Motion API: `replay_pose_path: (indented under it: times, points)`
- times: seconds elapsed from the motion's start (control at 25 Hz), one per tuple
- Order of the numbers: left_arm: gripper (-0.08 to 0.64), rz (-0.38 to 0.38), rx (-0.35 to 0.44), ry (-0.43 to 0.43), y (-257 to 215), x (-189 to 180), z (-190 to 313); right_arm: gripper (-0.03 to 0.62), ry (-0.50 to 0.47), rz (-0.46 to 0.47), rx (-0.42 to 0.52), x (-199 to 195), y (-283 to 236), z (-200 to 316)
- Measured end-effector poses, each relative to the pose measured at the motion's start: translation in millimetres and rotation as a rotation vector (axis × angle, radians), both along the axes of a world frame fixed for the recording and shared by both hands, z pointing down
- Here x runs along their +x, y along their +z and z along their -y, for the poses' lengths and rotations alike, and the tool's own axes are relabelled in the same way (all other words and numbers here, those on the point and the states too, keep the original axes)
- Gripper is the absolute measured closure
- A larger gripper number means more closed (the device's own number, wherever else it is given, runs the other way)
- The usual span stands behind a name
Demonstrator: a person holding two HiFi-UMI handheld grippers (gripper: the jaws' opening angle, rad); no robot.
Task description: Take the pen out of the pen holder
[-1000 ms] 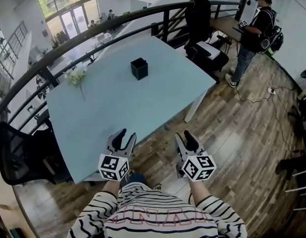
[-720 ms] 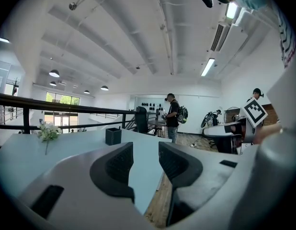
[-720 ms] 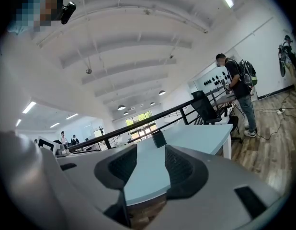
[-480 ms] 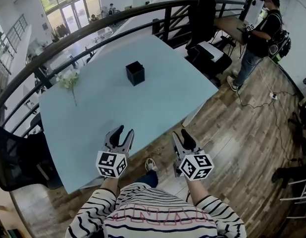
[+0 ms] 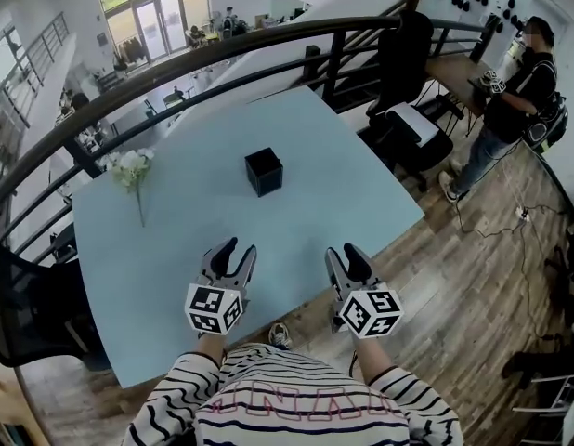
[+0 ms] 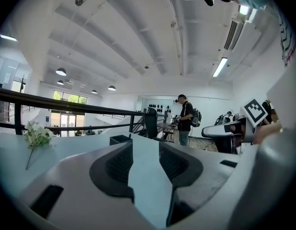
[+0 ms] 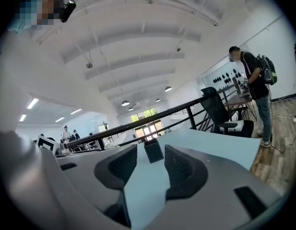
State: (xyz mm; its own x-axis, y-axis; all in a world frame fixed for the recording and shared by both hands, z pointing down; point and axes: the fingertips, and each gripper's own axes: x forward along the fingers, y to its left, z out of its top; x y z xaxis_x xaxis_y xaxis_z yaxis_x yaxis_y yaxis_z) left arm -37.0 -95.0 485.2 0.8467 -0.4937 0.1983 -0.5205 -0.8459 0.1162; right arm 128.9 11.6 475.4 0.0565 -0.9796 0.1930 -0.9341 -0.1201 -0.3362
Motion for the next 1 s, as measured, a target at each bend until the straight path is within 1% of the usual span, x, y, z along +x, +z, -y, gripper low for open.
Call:
replay_pose_path:
  times: [0.24,0.48,0.72,1.0]
  points:
    - [0.412,-0.017,-0.005,-0.021,-0.3,12.0,43.4,0.416,-0.022,-0.005,-0.011,14.1,0.9,50.6]
    - [0.408,-0.009,-0.002,-0.055,3.5,17.4,72.4,0.416,-0.079,0.007,-0.035,19.4,12.7,95.0]
    - [0.402,0.007,-0.011,-0.126,13.3,39.6,99.9,0.416,-0.194,0.01,-0.055,39.3,25.6,146.6]
    - [0.396,0.016,-0.026,-0.263,14.4,73.2,124.3,0.416,-0.361,0.009,-0.105,70.1,35.0,188.8]
